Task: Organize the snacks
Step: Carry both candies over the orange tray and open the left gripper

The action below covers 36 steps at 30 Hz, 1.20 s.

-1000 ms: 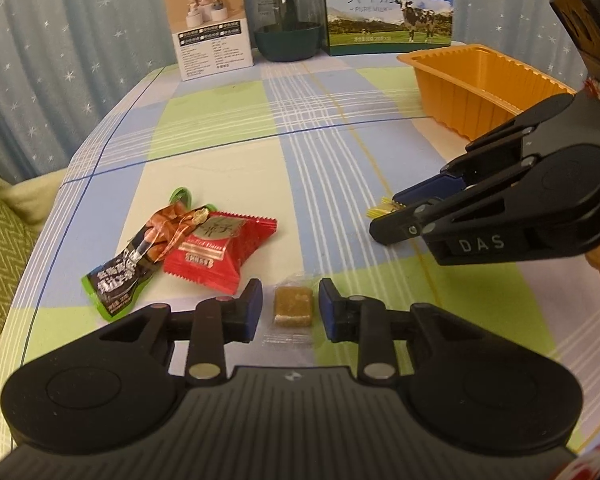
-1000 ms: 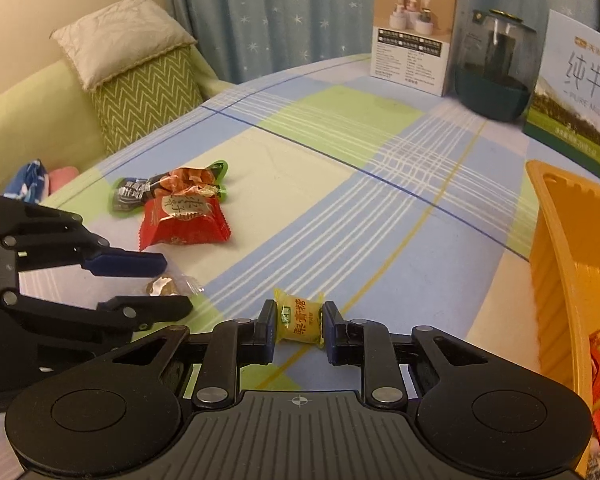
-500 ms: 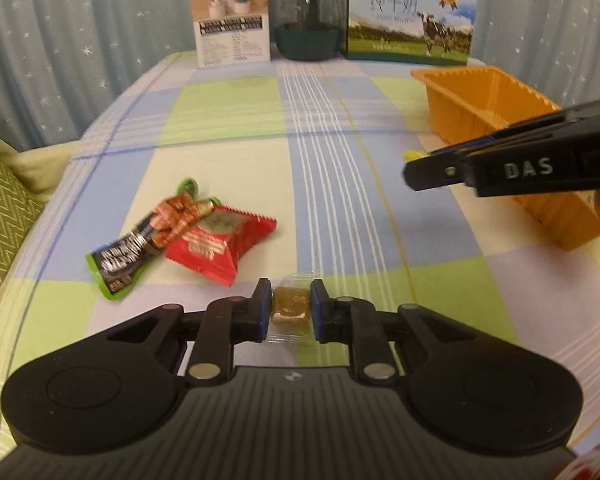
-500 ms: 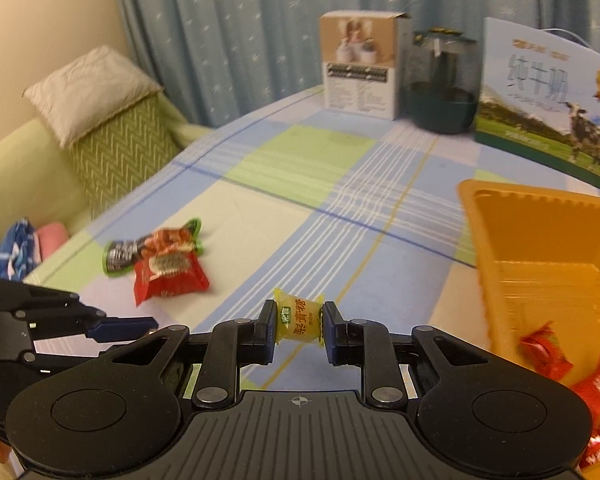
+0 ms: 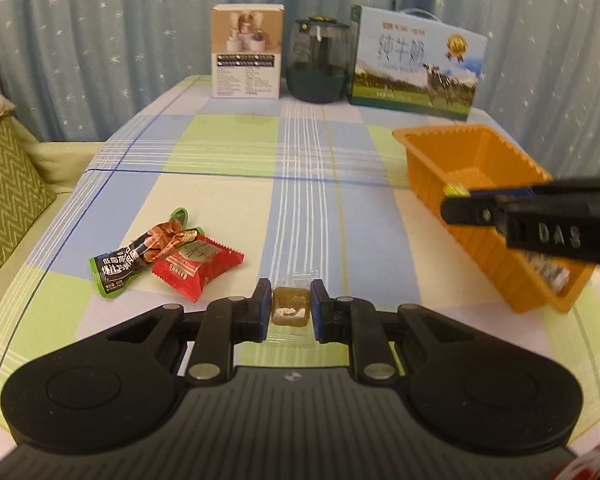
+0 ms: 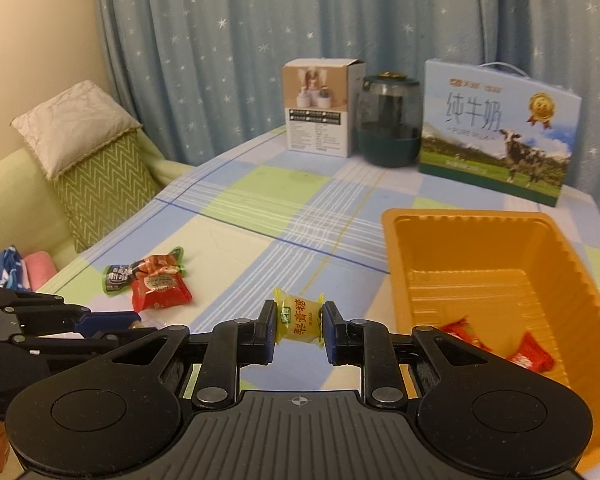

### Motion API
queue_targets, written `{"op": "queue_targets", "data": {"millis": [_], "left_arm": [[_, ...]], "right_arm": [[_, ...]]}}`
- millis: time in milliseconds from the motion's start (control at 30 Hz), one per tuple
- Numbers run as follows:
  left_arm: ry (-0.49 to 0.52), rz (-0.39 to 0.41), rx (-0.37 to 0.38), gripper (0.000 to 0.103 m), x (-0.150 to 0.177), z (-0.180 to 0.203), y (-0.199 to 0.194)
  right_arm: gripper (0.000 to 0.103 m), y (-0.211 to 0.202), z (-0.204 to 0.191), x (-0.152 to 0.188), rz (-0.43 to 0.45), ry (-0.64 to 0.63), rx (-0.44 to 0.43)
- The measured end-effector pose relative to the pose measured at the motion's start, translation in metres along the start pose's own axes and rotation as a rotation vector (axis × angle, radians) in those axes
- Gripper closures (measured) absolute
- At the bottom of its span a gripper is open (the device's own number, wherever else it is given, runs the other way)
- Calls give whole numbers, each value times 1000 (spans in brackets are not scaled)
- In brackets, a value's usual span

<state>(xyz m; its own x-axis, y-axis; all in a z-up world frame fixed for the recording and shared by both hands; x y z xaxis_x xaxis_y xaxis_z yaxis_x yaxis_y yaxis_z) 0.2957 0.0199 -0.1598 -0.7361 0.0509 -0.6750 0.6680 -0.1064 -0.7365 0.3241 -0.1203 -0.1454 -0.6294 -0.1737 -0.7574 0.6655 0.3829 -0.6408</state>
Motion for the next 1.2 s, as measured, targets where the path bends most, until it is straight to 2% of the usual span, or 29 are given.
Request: {"op": "queue_targets", "data": {"millis": [200, 500, 833, 1200], "left_arm": [[-26, 21, 28, 85, -9, 15, -3], [-12, 39, 82, 85, -21, 52, -2], [6, 53, 164, 85, -31, 92, -1], [24, 78, 240, 85, -53, 137, 8]], "right_arm": [[79, -21, 9, 1, 35, 18, 29], [79, -37, 35, 3, 60, 75, 85], [79, -53, 94, 14, 54, 177, 222], [79, -60, 132, 22, 43, 223, 298]]}}
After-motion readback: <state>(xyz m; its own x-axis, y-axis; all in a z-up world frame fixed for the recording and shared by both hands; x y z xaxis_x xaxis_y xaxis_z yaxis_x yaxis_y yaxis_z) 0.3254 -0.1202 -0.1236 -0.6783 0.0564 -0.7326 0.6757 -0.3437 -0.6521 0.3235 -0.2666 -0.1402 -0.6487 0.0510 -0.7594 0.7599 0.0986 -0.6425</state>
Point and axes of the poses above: each gripper's, at about its wrist camera, not at the fingertips, and y roughly the way its jaws point, z to its right, x to its underside, the point moved 9 cm from there along y, roughly the way its jaws point, and after that the axes turned 4 degrees about -z, right-handed, at the moved point
